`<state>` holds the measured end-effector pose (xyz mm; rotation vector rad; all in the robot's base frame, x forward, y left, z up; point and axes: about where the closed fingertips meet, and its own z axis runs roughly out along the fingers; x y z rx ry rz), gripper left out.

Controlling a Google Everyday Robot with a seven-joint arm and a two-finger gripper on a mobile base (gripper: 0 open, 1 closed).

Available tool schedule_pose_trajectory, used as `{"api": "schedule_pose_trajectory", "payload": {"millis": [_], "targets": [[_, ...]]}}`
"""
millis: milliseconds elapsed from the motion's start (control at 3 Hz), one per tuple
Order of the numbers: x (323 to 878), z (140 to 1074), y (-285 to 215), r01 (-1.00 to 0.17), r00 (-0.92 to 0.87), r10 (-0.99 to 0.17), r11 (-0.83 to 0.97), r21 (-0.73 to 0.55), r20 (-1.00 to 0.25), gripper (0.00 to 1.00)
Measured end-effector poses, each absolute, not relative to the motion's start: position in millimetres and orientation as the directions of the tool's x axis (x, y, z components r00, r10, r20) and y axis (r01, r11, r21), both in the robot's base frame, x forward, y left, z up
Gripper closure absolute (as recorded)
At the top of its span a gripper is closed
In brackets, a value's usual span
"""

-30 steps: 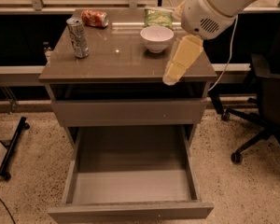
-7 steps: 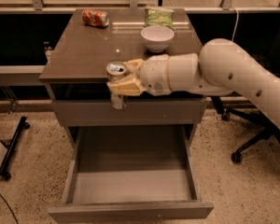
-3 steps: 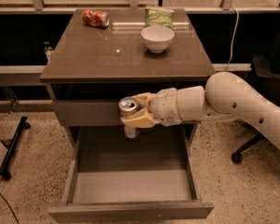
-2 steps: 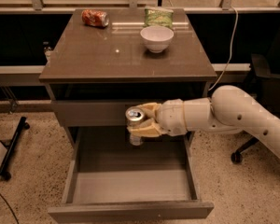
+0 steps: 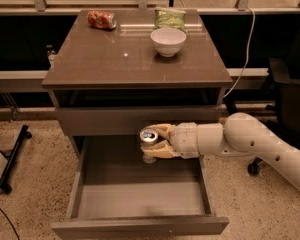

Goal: Place redbull can into middle drawer

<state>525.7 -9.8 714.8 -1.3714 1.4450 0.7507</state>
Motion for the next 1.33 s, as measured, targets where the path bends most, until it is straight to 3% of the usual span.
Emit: {"api": "schedule_pose_trajectory", "payload": {"millis": [667,1333], "targets": [[528.5,672.7,23.7,-0.969,0.130,-0.398,0.141,-0.201,-0.908,1.00],[524.7,586.8,33.6,-0.976,0.007,-0.383,0.200,-0.090,-0.924,1.00]]}}
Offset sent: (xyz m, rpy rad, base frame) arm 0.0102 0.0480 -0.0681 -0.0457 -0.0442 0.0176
